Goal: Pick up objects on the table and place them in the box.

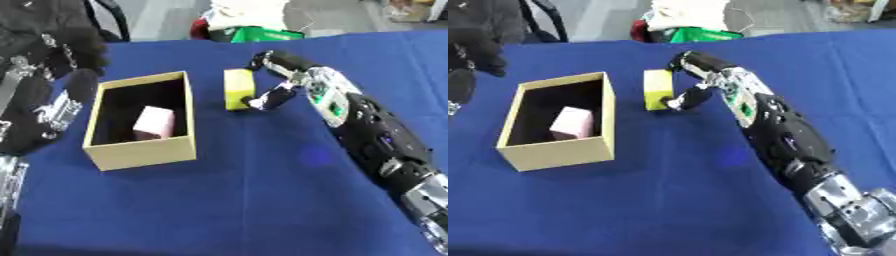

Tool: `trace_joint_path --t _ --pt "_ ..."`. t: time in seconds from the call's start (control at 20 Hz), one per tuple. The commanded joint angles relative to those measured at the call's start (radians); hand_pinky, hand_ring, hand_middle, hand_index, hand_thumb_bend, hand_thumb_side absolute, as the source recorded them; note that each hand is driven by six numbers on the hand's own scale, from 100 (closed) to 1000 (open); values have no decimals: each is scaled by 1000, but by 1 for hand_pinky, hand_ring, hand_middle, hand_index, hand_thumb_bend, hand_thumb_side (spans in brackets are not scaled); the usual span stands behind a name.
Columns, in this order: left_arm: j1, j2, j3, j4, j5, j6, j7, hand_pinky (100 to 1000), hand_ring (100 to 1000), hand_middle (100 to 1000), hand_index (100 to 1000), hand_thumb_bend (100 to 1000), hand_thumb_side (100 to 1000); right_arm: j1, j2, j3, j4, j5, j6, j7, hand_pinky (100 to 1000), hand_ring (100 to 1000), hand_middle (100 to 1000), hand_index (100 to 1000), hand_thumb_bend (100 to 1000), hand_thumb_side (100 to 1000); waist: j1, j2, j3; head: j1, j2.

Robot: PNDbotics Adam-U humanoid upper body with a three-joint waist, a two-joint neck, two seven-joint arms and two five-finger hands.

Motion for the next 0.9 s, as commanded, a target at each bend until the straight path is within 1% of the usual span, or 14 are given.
trace_joint_path --t 0.05,0.25,0.5,0.7,0.9 --pt "-9 18 9 -12 -1 0 1 643 670 664 835 329 635 -29 -15 11 -75 -34 0 -3 864 812 728 583 253 362 -4 -21 1 -1 -3" --pt "-13 18 6 -14 1 -1 -1 643 670 663 835 330 631 -51 -8 28 -139 -66 4 15 868 814 732 585 250 367 -7 -27 6 -8 -3" --pt "-19 14 2 -22 6 -2 -4 643 671 663 834 333 627 -82 11 40 -189 -93 11 25 871 815 733 587 249 370 -10 -35 18 -17 -3" --pt "-23 12 -2 -29 11 -2 -9 643 671 663 834 335 625 -102 34 59 -214 -119 9 45 872 816 735 590 247 376 -11 -38 28 -25 -2" --pt "-28 5 -8 -37 18 -3 -15 644 671 663 834 336 622 -118 74 76 -211 -129 2 75 874 818 739 590 245 384 -9 -39 45 -37 -3"
